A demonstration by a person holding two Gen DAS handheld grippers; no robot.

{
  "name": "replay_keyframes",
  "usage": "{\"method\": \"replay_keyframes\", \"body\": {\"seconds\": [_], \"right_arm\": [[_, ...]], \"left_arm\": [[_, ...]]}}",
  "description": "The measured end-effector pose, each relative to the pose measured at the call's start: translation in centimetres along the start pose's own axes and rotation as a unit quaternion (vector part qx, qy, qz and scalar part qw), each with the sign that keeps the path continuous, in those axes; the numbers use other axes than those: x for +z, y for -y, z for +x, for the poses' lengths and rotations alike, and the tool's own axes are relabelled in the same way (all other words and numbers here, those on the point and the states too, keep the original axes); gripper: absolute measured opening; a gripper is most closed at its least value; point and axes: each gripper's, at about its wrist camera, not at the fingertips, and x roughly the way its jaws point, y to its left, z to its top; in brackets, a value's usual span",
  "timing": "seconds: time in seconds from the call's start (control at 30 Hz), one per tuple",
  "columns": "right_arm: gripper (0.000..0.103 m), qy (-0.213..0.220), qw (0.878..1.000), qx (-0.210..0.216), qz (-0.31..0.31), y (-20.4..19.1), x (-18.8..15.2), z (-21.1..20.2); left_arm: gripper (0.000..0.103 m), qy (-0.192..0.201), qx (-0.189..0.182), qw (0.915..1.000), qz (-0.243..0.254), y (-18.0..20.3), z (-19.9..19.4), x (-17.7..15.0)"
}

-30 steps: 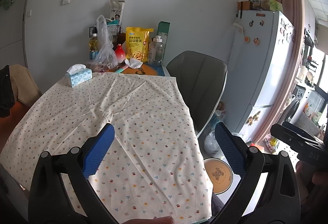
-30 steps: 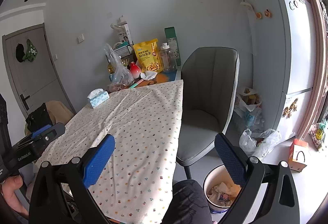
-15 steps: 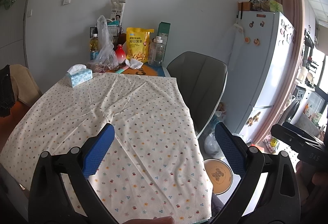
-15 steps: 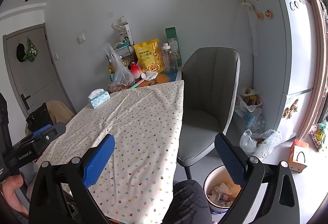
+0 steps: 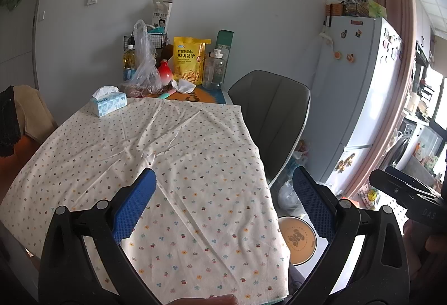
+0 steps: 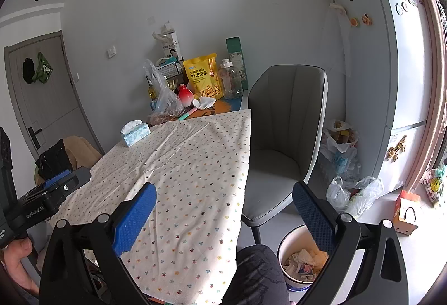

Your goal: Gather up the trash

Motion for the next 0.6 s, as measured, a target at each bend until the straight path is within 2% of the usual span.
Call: {"method": "replay_keyframes", "body": {"seconds": [0.6], "right_arm": [[0.096, 0.006, 1.0, -0.013, -0.012, -0.17, -0.02, -0.12]], "left_arm": [[0.097, -0.001, 0.005, 1.0, 0.0, -0.08, -0.06, -0.27]]}}
